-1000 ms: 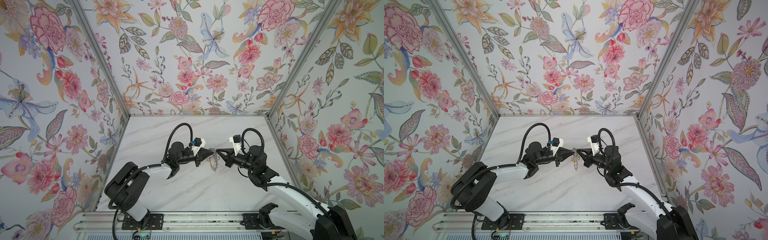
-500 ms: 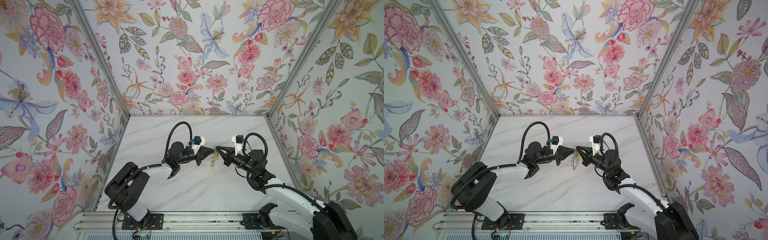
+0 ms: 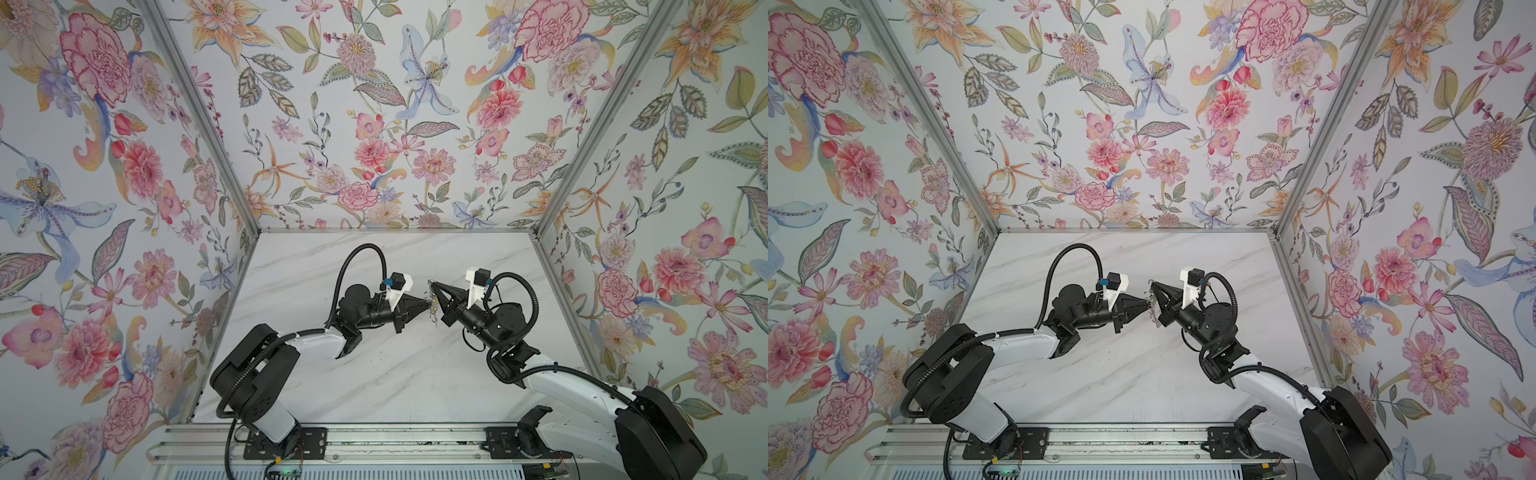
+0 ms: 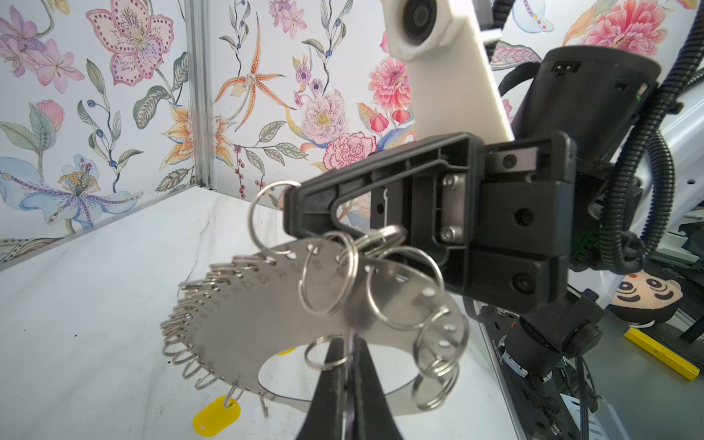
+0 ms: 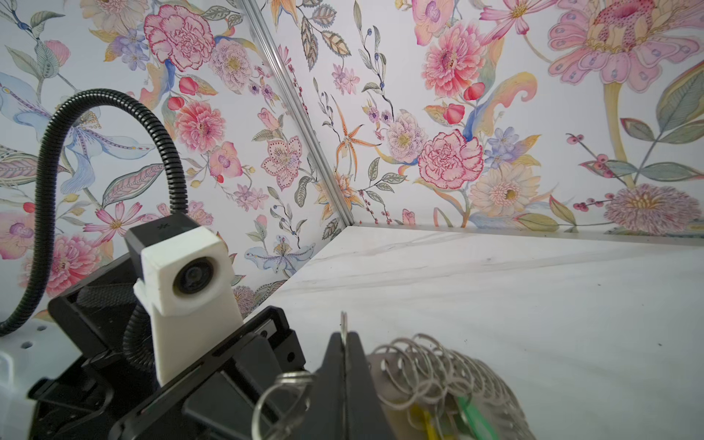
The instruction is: Remove the keys from the keyring
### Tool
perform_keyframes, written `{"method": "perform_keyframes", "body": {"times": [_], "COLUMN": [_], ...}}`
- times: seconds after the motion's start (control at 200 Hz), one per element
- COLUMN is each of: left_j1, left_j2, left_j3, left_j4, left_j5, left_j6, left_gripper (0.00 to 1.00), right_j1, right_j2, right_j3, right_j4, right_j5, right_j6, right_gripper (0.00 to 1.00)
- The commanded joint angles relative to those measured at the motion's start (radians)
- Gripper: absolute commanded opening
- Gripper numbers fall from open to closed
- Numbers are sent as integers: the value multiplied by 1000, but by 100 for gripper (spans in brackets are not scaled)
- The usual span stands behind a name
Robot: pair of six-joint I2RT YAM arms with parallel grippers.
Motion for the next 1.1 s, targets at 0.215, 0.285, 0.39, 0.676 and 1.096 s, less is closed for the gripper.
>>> {"method": "perform_keyframes", "body": {"times": [0.215,0.285,0.39,0.676,1.096], "left_j1": [44,80,148,292,348], "left_j2": [-123,-129,-131,-24,105], "left_j3": [-7,-9,-24,-22,2], "left_j4": [-364,-438,-499,-571,-581], "left_j5": [-185,-244,-296,-349,-430], "left_j6": [209,226,229,216,183], "left_gripper": [0,0,0,0,0], "right_j1": [-25,-45,-79,-148,-177], "right_j2": [-226,-286,-374,-388,-163], "right_j3": [63,62,58,97,167], "right_j4": [-345,-444,-586,-899,-973], "right_j5": [156,200,250,350,389], "right_j6": [-182,-210,-248,-242,-248], "right_gripper": [0,0,0,0,0]}}
